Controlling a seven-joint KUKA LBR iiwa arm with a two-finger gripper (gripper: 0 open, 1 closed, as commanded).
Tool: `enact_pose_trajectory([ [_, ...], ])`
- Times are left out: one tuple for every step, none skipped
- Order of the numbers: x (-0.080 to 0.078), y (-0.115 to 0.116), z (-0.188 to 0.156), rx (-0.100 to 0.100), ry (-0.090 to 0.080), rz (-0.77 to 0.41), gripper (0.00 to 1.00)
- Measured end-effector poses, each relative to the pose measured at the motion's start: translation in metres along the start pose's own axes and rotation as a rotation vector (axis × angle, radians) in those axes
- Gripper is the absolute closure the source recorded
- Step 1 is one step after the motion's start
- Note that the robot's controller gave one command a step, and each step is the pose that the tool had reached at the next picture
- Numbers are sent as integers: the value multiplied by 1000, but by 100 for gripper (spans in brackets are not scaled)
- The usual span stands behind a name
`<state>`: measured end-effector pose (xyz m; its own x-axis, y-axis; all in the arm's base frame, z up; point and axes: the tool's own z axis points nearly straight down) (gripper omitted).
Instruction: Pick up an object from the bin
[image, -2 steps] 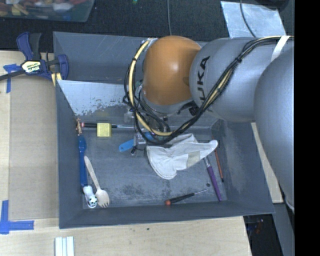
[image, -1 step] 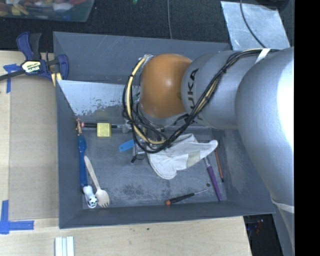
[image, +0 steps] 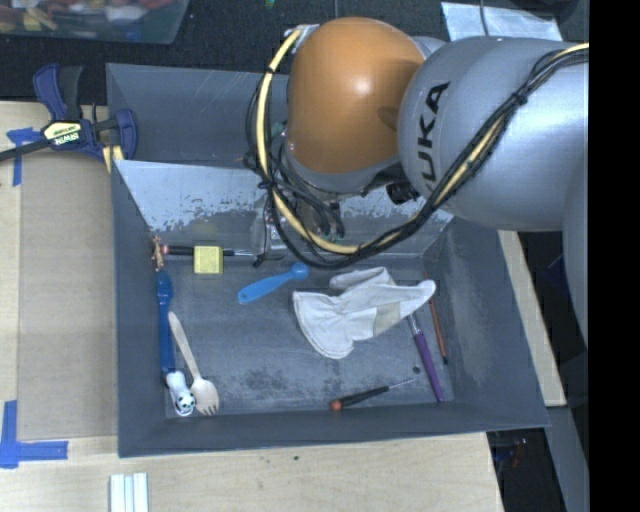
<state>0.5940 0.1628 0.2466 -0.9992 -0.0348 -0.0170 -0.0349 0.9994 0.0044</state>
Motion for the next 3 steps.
enact_pose_trajectory([
  [0, 0, 0, 0, 0, 0, 100],
  [-9, 4, 54, 0, -1, -227, 100],
  [-20, 0, 49, 0, -7, -236, 100],
])
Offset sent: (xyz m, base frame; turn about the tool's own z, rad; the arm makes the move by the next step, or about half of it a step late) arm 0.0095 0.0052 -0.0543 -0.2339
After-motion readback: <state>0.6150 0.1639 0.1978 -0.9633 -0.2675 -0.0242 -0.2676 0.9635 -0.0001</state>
